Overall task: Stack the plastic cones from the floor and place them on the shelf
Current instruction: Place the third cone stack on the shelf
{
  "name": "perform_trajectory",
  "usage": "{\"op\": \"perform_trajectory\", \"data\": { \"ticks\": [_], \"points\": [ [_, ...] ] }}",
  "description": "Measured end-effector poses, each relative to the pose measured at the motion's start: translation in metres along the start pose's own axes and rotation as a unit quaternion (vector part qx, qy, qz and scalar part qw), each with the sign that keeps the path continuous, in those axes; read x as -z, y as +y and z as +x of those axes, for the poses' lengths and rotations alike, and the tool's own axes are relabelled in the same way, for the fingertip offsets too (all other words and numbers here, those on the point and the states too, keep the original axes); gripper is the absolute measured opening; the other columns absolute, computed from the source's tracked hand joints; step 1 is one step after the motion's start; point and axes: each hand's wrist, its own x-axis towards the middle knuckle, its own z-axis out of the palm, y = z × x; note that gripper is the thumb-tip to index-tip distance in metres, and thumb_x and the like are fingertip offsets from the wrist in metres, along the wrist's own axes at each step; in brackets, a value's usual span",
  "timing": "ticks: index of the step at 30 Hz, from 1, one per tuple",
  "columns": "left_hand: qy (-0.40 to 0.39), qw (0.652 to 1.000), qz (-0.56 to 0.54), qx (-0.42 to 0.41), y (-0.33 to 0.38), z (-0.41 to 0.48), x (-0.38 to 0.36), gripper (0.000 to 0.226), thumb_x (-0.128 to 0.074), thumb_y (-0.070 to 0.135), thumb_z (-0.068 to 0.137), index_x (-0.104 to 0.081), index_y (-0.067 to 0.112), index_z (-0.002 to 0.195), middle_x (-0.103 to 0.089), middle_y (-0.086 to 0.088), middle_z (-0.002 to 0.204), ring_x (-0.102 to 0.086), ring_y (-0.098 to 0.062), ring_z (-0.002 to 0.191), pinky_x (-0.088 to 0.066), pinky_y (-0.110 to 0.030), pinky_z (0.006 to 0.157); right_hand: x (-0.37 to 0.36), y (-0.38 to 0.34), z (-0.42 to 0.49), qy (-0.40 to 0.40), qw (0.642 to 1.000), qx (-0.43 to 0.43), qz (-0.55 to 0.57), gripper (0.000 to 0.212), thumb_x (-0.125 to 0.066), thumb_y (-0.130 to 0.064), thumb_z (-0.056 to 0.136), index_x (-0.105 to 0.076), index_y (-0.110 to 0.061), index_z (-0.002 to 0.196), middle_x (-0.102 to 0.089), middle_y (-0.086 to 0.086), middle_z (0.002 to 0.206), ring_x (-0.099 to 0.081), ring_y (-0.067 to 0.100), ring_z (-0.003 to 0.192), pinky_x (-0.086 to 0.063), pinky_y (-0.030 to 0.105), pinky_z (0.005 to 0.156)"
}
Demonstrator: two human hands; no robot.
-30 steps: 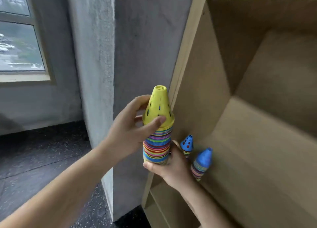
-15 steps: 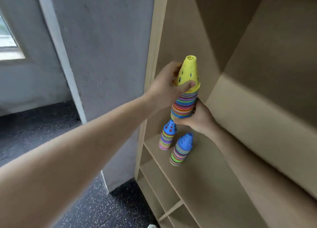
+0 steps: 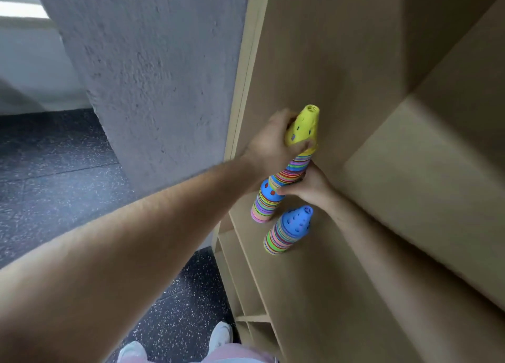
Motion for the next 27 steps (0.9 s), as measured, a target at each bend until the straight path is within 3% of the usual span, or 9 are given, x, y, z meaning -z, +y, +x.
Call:
{"op": "perform_trajectory", "data": {
  "ticks": [3,6,16,20,22,24,27],
  "points": [
    [-0.022,1.0,-0.01,0.013,-0.021,-0.004,-0.009,0.058,-0.08,0.039,0.085,-0.054,0.019,0.133,-0.058,-0.002,0.126,-0.06,-0.019,0.115,-0.051,-0.044,0.101,-0.007,0.017,0.007,-0.021,0.999,-0.024,0.013,0.074,-0.092,0.003,0.054,-0.061,-0.008,0.12,-0.074,0.002,0.112,-0.071,0.018,0.106,-0.056,0.04,0.094],
    [-0.053,0.998,0.007,0.016,-0.04,-0.011,-0.018,0.059,-0.082,0.037,0.083,-0.057,0.017,0.132,-0.055,-0.001,0.121,-0.059,-0.024,0.115,-0.05,-0.048,0.102,-0.009,0.026,0.014,-0.067,0.996,-0.058,0.027,0.06,-0.09,0.006,0.06,-0.068,-0.011,0.114,-0.074,0.004,0.113,-0.07,0.017,0.108,-0.053,0.044,0.101],
    [-0.031,0.999,0.003,0.019,-0.049,-0.008,-0.024,0.058,-0.083,0.033,0.087,-0.059,0.018,0.138,-0.054,0.009,0.114,-0.054,-0.011,0.115,-0.045,-0.031,0.104,-0.007,0.037,0.021,-0.113,0.985,-0.084,0.098,0.068,-0.09,0.002,0.064,-0.062,-0.013,0.124,-0.072,0.005,0.121,-0.067,0.02,0.115,-0.05,0.045,0.105],
    [-0.032,0.999,0.018,0.021,-0.049,-0.013,-0.03,0.06,-0.08,0.041,0.087,-0.057,0.019,0.138,-0.058,0.003,0.12,-0.055,-0.012,0.113,-0.046,-0.035,0.103,0.002,0.039,0.014,-0.115,0.986,-0.072,0.097,0.062,-0.087,0.004,0.068,-0.061,-0.017,0.121,-0.073,0.002,0.117,-0.069,0.017,0.111,-0.053,0.037,0.1],
    [-0.028,0.999,0.013,0.033,-0.051,-0.018,-0.03,0.067,-0.077,0.048,0.083,-0.055,0.021,0.14,-0.057,0.002,0.124,-0.056,-0.013,0.116,-0.048,-0.039,0.106,0.007,0.04,0.009,-0.099,0.988,-0.069,0.096,0.063,-0.085,0.004,0.069,-0.059,-0.013,0.124,-0.072,0.004,0.12,-0.067,0.018,0.114,-0.053,0.035,0.099],
    [-0.025,0.999,0.005,0.04,-0.051,-0.023,-0.029,0.074,-0.076,0.051,0.081,-0.052,0.02,0.143,-0.055,0.0,0.127,-0.056,-0.014,0.121,-0.047,-0.04,0.108,0.01,0.047,0.001,-0.043,0.988,-0.077,0.127,0.063,-0.081,0.005,0.074,-0.054,-0.002,0.13,-0.065,0.016,0.128,-0.064,0.025,0.117,-0.051,0.036,0.101],
    [-0.008,0.999,-0.004,0.034,-0.05,-0.031,-0.028,0.081,-0.075,0.052,0.08,-0.047,0.017,0.148,-0.05,0.0,0.134,-0.049,-0.007,0.128,-0.041,-0.029,0.111,0.01,0.063,-0.026,0.099,0.979,-0.097,0.147,0.038,-0.06,0.01,0.092,-0.053,-0.003,0.126,-0.063,0.019,0.124,-0.06,0.021,0.108,-0.045,0.028,0.099]
  ]
}}
